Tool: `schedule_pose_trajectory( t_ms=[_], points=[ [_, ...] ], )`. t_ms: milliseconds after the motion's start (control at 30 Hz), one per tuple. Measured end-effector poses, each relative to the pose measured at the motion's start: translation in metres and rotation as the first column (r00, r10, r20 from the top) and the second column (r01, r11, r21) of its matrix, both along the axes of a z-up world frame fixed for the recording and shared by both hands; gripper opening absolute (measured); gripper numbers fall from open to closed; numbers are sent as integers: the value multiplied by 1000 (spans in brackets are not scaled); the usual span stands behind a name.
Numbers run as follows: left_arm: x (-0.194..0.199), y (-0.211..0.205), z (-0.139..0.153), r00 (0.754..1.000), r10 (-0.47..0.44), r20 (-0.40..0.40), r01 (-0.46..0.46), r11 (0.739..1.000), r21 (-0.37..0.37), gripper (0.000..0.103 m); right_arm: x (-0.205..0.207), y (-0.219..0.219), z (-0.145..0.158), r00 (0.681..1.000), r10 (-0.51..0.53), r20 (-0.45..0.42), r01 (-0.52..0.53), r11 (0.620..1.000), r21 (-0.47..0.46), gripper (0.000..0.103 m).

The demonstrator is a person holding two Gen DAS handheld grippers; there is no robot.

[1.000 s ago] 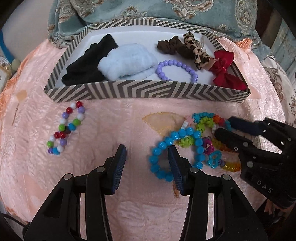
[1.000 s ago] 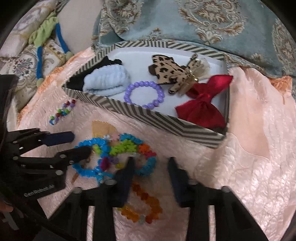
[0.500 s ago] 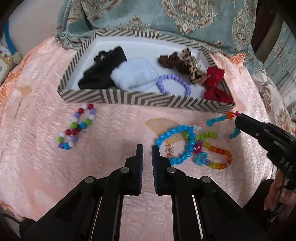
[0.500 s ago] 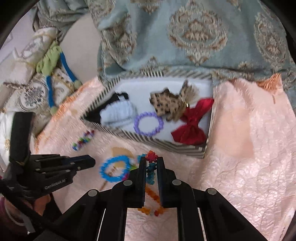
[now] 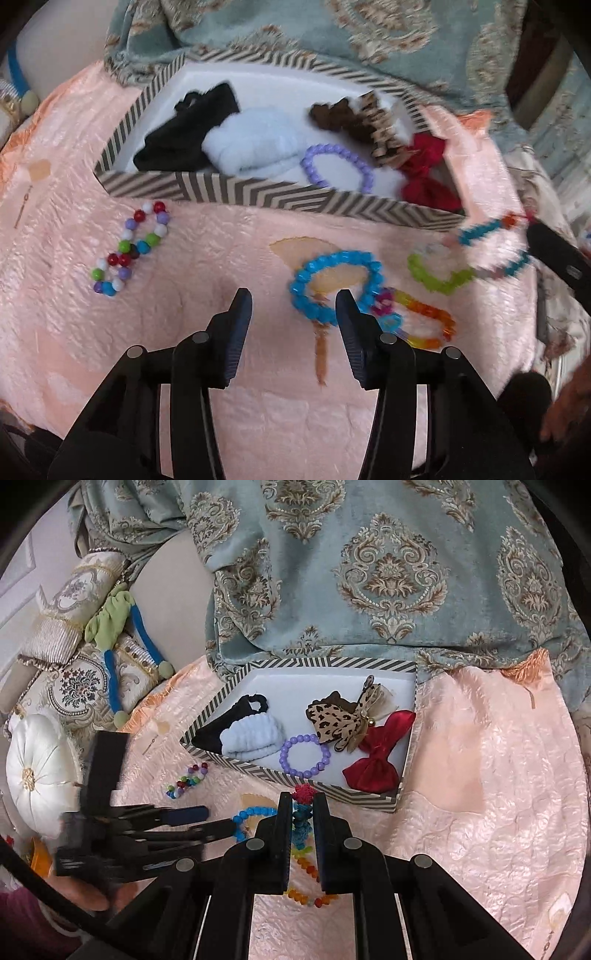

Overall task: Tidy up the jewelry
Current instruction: 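Grasp the blue bead bracelet with the left tool while the right tool grasps the green-and-blue bead bracelet, then carry both bracelets over the white tray and lower them inside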

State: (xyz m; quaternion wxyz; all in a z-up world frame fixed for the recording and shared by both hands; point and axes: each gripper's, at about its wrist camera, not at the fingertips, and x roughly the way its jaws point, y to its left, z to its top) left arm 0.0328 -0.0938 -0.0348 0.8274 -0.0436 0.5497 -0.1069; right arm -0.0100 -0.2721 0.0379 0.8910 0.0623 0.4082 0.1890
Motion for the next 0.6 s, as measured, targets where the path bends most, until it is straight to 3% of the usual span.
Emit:
schedule_pose_trajectory(
  t_ms=[33, 100, 167, 267, 600],
  points=[
    [3, 0, -6, 1000, 11, -13, -11, 1000, -1, 46, -1, 0, 1, 1000, 2, 1, -2, 1000, 0, 10],
    [7, -3, -16, 999, 24, -23, -23, 1000, 7, 33, -2, 0, 3, 1000, 6, 6, -6, 1000, -1, 10],
    [7, -7, -14, 1000, 11, -2, -11, 999, 39, 9, -2, 0, 6, 1000, 9, 15, -9, 1000, 1, 10],
    [6, -7, -10, 1000, -10, -6, 10, 1000, 17, 9, -3, -1, 12, 1000, 8, 29, -8, 1000, 4, 10],
    [-5, 18, 51, 993, 10, 119, -9, 1000, -5, 8, -3, 4, 32, 997, 21, 68, -22, 1000, 8, 10]
  ],
)
